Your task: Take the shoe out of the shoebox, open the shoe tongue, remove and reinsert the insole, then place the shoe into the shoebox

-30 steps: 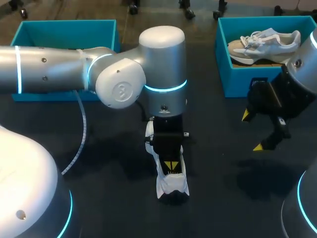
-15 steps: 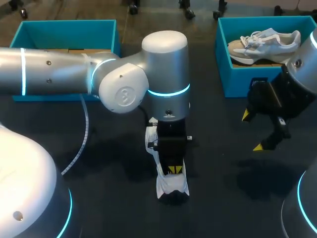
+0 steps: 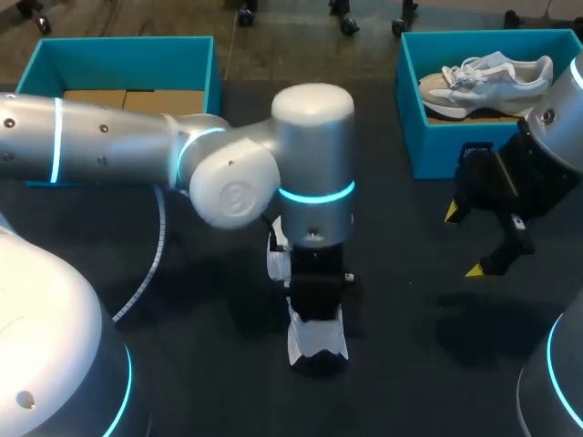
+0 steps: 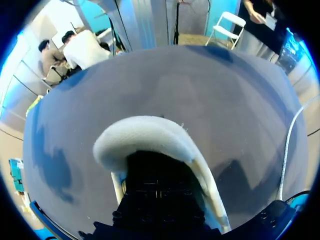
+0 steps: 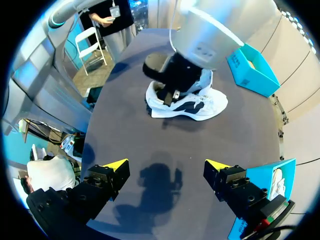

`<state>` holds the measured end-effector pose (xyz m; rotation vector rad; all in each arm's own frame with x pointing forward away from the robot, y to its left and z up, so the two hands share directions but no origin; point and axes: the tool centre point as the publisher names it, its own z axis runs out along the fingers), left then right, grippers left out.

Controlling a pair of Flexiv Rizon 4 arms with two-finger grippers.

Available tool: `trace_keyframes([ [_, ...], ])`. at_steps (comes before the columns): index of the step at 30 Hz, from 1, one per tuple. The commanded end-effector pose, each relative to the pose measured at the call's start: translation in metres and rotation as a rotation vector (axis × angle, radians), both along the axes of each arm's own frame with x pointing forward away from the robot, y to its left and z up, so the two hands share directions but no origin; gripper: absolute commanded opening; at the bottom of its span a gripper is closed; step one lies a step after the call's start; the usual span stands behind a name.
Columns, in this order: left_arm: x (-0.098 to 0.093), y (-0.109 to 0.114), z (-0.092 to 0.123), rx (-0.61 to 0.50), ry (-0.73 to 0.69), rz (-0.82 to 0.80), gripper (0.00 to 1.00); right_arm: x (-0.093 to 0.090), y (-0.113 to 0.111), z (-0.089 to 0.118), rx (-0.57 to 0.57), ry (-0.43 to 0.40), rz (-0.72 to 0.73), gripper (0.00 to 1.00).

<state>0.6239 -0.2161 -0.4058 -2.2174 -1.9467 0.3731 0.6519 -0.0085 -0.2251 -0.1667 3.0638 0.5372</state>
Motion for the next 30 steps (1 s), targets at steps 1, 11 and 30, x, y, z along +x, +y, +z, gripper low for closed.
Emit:
trace_keyframes([
  [1, -0.006, -0.003, -0.009, 0.016, -0.08, 0.027, 0.0, 0.001, 0.001, -0.001, -0.002, 0.001, 0.001, 1.0],
  [11, 0.023, 0.007, -0.006, 0.05, -0.164, 0.096, 0.0, 0.001, 0.001, -0.001, -0.002, 0.001, 0.001, 1.0],
  [30, -0.01, -0.018, 0.004, -0.009, -0.162, 0.02, 0.0, 0.001, 0.001, -0.001, -0.002, 0.001, 0.001, 1.0],
])
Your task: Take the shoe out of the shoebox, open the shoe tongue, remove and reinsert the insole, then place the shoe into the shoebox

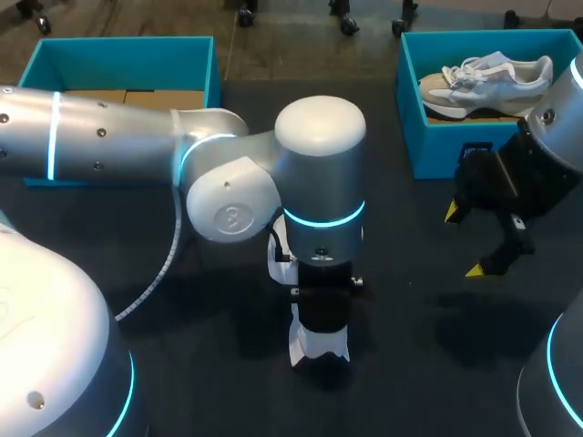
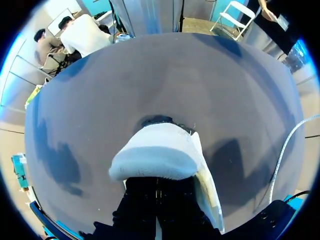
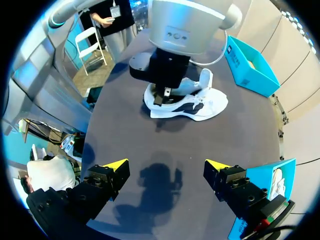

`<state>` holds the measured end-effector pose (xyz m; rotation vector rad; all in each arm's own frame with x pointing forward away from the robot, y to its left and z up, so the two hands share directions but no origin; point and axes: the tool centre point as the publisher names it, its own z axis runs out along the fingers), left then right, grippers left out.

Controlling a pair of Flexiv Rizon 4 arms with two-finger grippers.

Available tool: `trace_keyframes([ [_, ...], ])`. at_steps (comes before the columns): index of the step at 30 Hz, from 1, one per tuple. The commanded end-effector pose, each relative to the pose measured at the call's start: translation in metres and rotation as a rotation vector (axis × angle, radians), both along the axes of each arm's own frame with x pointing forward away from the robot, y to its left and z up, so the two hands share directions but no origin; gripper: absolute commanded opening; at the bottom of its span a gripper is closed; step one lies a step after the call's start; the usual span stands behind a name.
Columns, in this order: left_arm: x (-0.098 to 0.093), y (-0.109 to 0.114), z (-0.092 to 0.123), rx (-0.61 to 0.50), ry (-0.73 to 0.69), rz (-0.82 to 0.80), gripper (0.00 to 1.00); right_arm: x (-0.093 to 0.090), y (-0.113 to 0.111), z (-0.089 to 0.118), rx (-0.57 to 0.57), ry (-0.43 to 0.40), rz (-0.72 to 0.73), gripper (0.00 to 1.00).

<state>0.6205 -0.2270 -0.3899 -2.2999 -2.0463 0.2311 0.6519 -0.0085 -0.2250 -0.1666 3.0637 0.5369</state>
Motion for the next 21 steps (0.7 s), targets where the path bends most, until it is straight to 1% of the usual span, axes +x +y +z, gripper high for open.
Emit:
trace_keyframes([
  [1, -0.005, -0.007, -0.014, 0.011, -0.008, 0.001, 0.0, 0.001, 0.001, -0.001, -0.002, 0.001, 0.001, 1.0],
  [5, 0.0, -0.005, -0.023, 0.044, -0.024, 0.023, 0.0, 0.001, 0.001, -0.001, -0.002, 0.001, 0.001, 1.0],
  [7, 0.003, -0.002, -0.021, 0.048, -0.028, 0.032, 0.0, 0.001, 0.001, -0.001, -0.002, 0.001, 0.001, 1.0],
  [9, 0.007, 0.002, -0.016, 0.047, -0.033, 0.041, 0.0, 0.001, 0.001, -0.001, -0.002, 0.001, 0.001, 1.0],
  [16, 0.018, 0.014, 0.014, -0.002, -0.051, 0.07, 0.0, 0.001, 0.001, -0.001, -0.002, 0.001, 0.001, 1.0],
  [21, 0.025, 0.016, 0.018, 0.0, -0.067, 0.095, 0.0, 0.001, 0.001, -0.001, -0.002, 0.001, 0.001, 1.0],
])
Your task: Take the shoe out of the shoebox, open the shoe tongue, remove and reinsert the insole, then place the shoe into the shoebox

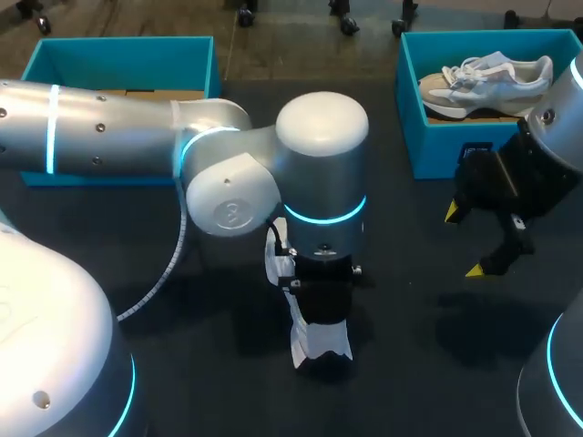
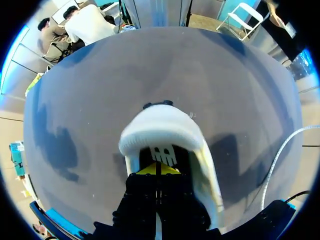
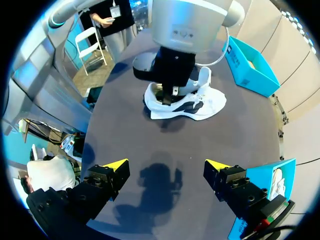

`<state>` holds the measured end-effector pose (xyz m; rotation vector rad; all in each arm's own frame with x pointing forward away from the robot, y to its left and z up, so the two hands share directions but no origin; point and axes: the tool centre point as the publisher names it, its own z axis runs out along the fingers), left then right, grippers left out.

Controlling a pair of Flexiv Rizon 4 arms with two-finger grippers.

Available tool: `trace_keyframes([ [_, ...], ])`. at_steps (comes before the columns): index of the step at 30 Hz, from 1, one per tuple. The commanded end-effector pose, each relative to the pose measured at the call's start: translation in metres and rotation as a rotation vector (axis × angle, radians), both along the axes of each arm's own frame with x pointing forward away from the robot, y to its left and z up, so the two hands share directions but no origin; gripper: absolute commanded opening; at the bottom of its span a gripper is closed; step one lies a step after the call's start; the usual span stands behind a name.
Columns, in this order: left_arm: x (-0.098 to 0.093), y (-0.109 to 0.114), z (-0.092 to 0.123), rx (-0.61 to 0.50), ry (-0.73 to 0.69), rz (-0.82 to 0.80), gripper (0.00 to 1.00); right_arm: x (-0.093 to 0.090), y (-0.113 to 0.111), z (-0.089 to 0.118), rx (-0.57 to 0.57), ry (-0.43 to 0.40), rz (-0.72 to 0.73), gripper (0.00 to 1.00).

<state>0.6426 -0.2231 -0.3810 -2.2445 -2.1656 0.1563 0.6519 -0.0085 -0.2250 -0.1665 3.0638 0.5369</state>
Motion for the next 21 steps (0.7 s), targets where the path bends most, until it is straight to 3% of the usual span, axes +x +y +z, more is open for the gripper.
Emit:
trace_keyframes([
  [1, 0.005, 0.012, 0.01, -0.013, -0.014, 0.025, 0.0, 0.001, 0.001, -0.001, -0.002, 0.001, 0.001, 1.0],
  [7, 0.016, 0.014, 0.017, -0.005, -0.022, 0.087, 0.0, 0.001, 0.001, -0.001, -0.002, 0.001, 0.001, 1.0],
  [21, 0.032, 0.014, 0.012, 0.056, -0.061, 0.223, 0.0, 0.001, 0.001, -0.001, -0.002, 0.001, 0.001, 1.0],
])
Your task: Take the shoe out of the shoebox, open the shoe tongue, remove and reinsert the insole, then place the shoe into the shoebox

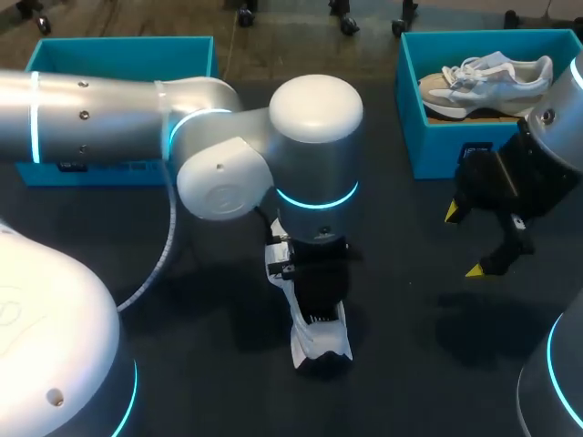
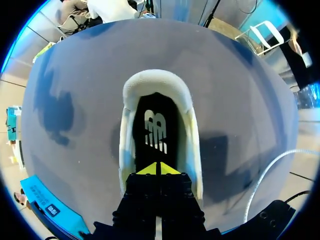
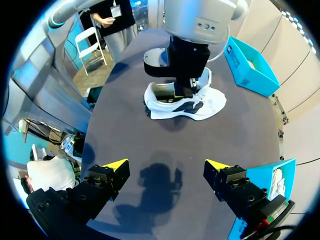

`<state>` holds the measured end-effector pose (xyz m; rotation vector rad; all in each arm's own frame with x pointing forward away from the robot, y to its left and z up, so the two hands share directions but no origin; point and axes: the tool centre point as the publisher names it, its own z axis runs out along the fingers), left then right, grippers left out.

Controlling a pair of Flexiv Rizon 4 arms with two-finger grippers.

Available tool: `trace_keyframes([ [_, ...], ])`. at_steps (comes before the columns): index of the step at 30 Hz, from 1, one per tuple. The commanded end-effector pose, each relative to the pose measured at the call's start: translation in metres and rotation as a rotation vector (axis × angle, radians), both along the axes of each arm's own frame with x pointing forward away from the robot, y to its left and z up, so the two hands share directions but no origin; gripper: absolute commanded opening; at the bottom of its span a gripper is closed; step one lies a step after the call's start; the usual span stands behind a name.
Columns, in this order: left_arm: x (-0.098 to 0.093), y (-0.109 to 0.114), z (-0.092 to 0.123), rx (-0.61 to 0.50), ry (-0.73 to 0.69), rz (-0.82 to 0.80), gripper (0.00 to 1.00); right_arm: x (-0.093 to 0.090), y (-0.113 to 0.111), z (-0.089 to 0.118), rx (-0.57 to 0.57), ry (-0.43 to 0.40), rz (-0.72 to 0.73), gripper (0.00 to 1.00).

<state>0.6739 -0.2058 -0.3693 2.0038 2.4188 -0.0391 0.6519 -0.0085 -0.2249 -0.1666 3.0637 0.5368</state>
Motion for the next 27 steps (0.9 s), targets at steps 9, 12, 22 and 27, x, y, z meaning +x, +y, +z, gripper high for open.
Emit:
trace_keyframes([
  [9, 0.005, 0.015, 0.004, 0.008, 0.022, 0.036, 1.0, 0.001, 0.001, -0.001, -0.002, 0.001, 0.001, 1.0],
  [12, 0.005, 0.018, 0.004, 0.005, 0.027, 0.043, 1.0, 0.001, 0.001, -0.001, -0.002, 0.001, 0.001, 1.0],
  [22, -0.007, 0.006, 0.005, -0.019, 0.026, -0.031, 1.0, 0.001, 0.001, -0.001, -0.002, 0.001, 0.001, 1.0],
  [27, -0.004, 0.007, 0.009, -0.031, 0.033, -0.04, 1.0, 0.001, 0.001, -0.001, -0.002, 0.001, 0.001, 1.0],
])
